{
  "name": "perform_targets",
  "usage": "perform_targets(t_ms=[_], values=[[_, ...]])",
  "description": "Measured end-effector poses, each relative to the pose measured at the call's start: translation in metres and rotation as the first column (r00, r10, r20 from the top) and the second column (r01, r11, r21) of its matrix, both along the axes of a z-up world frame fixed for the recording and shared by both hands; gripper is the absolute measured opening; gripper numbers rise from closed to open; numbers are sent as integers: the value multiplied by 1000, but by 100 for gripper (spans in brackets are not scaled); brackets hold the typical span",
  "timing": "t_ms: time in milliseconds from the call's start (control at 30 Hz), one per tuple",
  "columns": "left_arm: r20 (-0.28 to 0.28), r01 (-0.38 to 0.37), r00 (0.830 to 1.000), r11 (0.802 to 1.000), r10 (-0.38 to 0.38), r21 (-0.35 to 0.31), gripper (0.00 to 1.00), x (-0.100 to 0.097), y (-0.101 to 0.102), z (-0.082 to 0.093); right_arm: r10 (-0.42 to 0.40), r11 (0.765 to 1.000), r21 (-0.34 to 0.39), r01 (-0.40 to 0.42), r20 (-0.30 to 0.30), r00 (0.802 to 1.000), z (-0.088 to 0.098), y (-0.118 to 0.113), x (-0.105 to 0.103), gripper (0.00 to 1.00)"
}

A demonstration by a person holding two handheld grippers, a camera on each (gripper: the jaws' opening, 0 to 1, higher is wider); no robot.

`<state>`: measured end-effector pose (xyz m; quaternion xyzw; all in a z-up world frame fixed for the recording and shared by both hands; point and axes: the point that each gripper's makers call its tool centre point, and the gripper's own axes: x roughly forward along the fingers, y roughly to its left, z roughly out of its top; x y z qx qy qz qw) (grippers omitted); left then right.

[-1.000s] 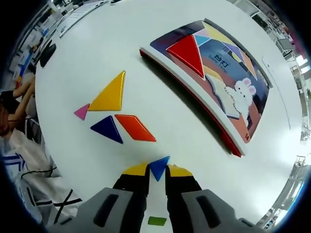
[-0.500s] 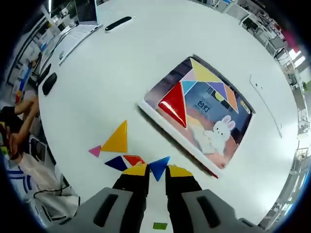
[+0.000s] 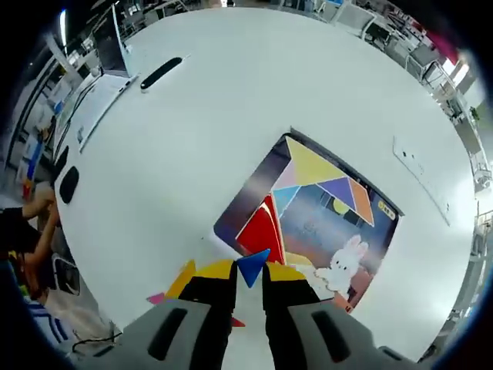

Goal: Pick up the tangram pieces one by one and place each piece onto its matching region on the pattern sheet, fitting the shapes together until the outline on the sheet is completely filled by the tangram pieces

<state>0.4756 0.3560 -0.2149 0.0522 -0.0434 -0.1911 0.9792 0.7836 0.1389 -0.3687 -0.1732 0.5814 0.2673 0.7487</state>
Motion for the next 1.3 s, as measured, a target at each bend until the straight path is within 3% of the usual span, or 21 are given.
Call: perform_targets(t_ms=[300, 733, 1233, 1300], values=[[-18, 48, 999, 998, -48, 47, 30, -1, -13, -5, -70, 997, -14, 71, 35, 997, -10, 5, 41, 15], [-18, 45, 999, 998, -44, 44, 30, -1, -9, -5, -178, 984, 6, 178, 47, 983, -25, 6, 48, 15], [-14, 40, 999, 998, -40, 40, 30, -2, -9, -5, -184, 983, 10, 184, 34, 982, -32, 9, 44, 15], [-14, 44, 999, 998, -43, 40, 30, -2, -10, -5, -197, 980, 16, 196, 29, 980, -31, 10, 51, 15]])
